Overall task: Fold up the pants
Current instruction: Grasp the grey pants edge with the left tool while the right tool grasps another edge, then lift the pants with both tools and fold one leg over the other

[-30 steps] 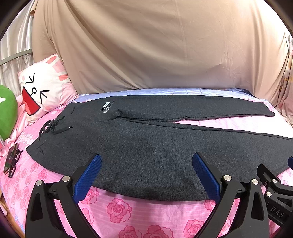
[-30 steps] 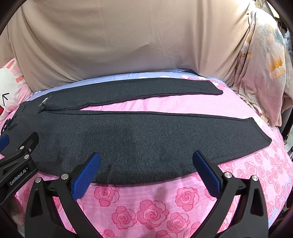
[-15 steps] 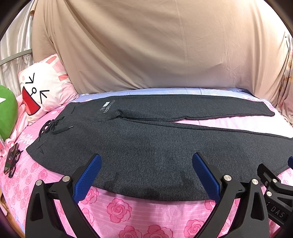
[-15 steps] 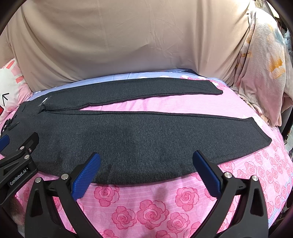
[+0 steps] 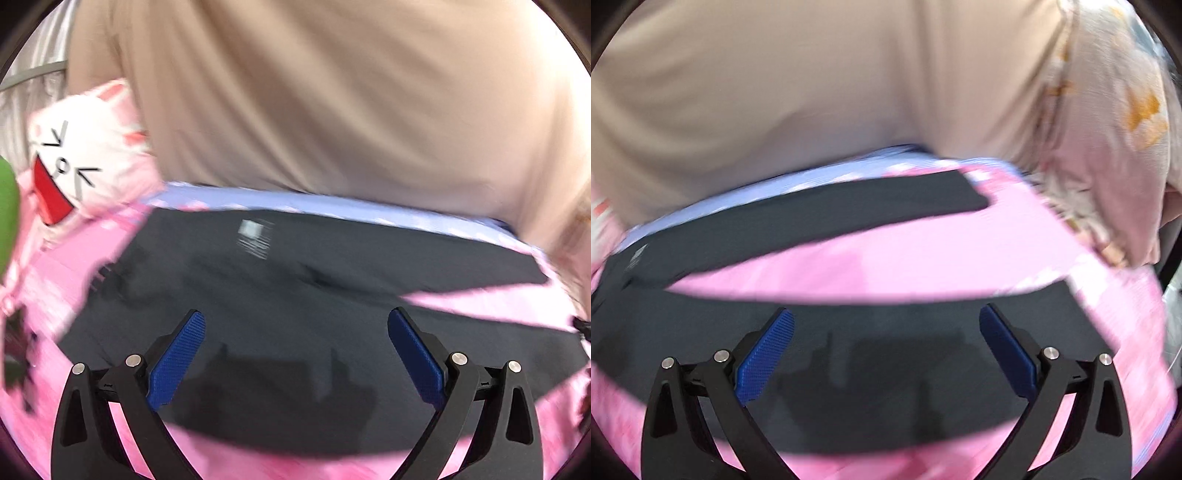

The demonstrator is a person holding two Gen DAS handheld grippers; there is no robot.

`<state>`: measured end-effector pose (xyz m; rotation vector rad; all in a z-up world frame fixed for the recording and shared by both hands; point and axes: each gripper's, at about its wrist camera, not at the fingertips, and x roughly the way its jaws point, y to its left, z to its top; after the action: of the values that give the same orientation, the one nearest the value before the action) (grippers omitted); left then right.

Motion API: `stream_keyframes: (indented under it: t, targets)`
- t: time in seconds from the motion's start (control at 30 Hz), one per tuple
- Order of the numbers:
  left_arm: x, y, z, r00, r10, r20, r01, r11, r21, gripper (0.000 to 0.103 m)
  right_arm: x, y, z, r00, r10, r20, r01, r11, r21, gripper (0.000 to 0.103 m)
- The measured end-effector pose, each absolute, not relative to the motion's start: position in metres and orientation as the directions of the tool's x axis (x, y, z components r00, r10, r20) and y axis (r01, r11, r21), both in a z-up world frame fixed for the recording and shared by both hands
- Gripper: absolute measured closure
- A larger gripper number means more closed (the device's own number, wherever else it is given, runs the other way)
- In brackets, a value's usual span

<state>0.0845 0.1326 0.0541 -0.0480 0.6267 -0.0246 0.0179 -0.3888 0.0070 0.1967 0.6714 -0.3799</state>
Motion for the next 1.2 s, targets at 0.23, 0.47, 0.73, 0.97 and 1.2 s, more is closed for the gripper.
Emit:
stream_keyframes:
  t: [0.23, 0.47, 0.73, 0.97, 1.2]
  targets:
    - [0.226, 0.213, 0.049, 0.697, 0.088, -0.712, -0.168, 0.985, -0.043, 0.005, 0.107, -0.496, -0.002, 0.657, -0.263, -0.706, 0.443, 0.893, 0.08, 0.005]
    - [0.333, 0.275, 0.009, 0.57, 0.168, -0.804, -0.314, 0.949, -0.024, 0.008, 0.206, -0.542, -0.022, 0.614, -0.247, -0.75, 0.445, 0.893, 0.07, 0.005]
    - [0.388, 0.33, -0.036, 0.459, 0.176, -0.871, -0.427, 0.903, -0.043, 0.008, 0.262, -0.562, -0.047, 0.575, -0.217, -0.789, 0.46, 0.883, 0.093, 0.005]
    - [0.388, 0.321, -0.018, 0.508, 0.195, -0.839, -0.38, 0.925, -0.015, 0.094, 0.244, -0.546, -0.029, 0.654, -0.129, -0.745, 0.364, 0.917, 0.16, 0.093]
    - [0.293, 0.323, 0.067, 0.685, 0.078, -0.724, -0.295, 0.939, -0.179, 0.096, 0.163, -0.521, 0.039, 0.781, -0.118, -0.614, 0.273, 0.948, 0.165, 0.093]
